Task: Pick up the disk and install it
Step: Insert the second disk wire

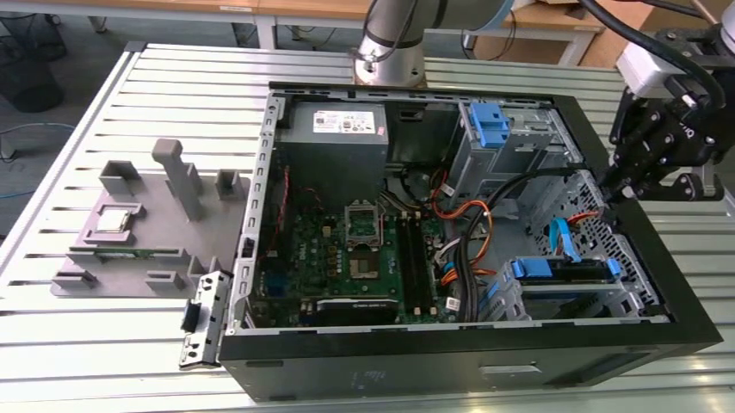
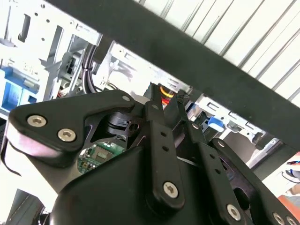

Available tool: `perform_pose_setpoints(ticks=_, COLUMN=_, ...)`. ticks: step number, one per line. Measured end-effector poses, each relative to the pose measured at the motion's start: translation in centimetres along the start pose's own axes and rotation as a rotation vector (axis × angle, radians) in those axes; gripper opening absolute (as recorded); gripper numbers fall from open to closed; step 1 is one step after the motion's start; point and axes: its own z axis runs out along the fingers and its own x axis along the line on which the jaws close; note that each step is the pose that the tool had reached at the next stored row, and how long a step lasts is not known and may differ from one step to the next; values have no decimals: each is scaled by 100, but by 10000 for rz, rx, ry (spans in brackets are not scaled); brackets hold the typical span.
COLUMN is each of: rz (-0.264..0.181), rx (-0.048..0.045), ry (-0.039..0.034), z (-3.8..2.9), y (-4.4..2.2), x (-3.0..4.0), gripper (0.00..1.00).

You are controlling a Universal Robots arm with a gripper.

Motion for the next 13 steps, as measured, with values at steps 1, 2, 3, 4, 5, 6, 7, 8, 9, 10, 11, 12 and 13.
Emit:
perform_pose_setpoints(ticks=1, rz=0, rx=-1, ry=7, z=1, y=-8, x=-1, gripper=28)
perform_pose_setpoints(ticks=2, rz=2, rx=0, ry=13, z=1, y=-12, x=-1, gripper=28)
perform_pose_setpoints(ticks=3, rz=3, rx=0, ry=20, z=2, y=-12, x=0, gripper=28)
perform_pose_setpoints(ticks=4, rz=5, rx=0, ry=24, z=6, y=-13, x=1, gripper=28)
perform_pose_setpoints(ticks=5, rz=11, rx=1, ry=26, z=12, y=-13, x=2, gripper=28)
perform_pose_setpoints(ticks=6, rz=19, rx=1, ry=28, z=19, y=-14, x=4, gripper=28)
perform_pose_setpoints(ticks=7, rz=31, rx=1, ry=34, z=25, y=-14, x=6, gripper=28)
perform_pose_setpoints(ticks=8, rz=40, rx=-2, ry=43, z=30, y=-15, x=8, gripper=28)
perform_pose_setpoints(ticks=9, rz=47, rx=-6, ry=51, z=32, y=-17, x=10, gripper=28)
perform_pose_setpoints(ticks=10, rz=52, rx=-12, ry=54, z=33, y=-18, x=12, gripper=28)
perform_pose_setpoints(ticks=11, rz=54, rx=-19, ry=54, z=34, y=-19, x=16, gripper=28)
perform_pose_setpoints(ticks=12, rz=56, rx=-28, ry=54, z=35, y=-21, x=19, gripper=28)
perform_pose_setpoints(ticks=13, rz=57, rx=-38, ry=56, z=34, y=-22, x=24, gripper=28)
